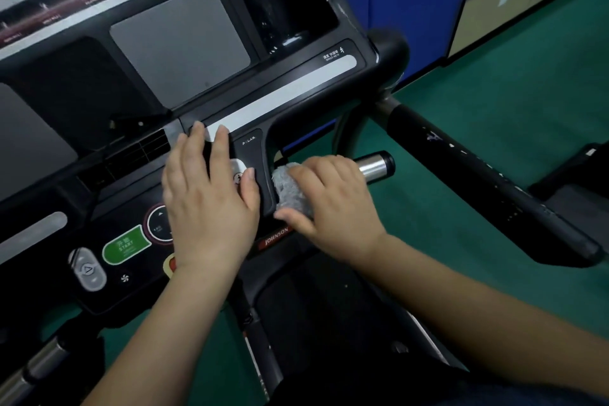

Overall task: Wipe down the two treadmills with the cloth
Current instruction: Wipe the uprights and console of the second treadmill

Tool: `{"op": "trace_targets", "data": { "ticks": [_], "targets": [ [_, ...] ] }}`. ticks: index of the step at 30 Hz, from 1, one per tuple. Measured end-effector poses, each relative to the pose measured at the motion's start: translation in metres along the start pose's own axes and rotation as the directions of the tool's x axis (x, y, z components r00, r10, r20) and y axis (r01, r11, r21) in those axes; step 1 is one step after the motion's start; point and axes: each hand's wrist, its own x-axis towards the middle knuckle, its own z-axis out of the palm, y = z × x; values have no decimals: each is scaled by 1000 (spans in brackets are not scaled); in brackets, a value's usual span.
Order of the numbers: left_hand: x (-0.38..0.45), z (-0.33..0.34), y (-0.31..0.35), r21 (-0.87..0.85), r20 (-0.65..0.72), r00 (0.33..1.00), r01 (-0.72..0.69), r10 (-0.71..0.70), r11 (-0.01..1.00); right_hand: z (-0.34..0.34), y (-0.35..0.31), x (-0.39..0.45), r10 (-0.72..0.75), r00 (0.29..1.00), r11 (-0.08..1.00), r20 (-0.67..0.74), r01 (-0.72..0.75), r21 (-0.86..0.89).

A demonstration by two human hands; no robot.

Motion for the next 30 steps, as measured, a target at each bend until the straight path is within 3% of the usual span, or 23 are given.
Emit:
{"op": "trace_targets", "data": {
  "ticks": [5,10,12,17,21,23,25,28,30],
  "targets": [
    [0,0,-2,-35,0,1000,6,-6,999,-6,36,-2,-106,993,994,-49,104,-44],
    [0,-3,-4,-121,-18,999,48,-50,991,-21,67,-7,212,967,977,-143,-207,49],
    [0,-3,-4,-146,-42,996,77,-84,986,-21,55,-2,262,953,965,-151,-257,50],
    [0,-2,-2,-115,-52,995,84,-91,990,1,-4,6,-96,990,994,-102,100,40],
    [0,-2,-1,-113,-51,995,85,-91,990,1,28,-1,-224,966,974,-127,228,19],
    [0,-2,0,-114,-58,994,85,-92,990,-5,55,-6,-154,982,988,-113,156,7],
    [-1,-2,0,-112,-53,994,90,-96,990,-17,76,-10,22,990,998,-137,-15,55],
    [-1,-2,1,-106,-39,995,91,-95,990,-28,88,-15,317,941,943,-120,-299,146],
    [-1,-2,1,-107,-42,995,86,-91,990,-26,84,-16,413,901,905,-135,-390,169]
  ]
}}
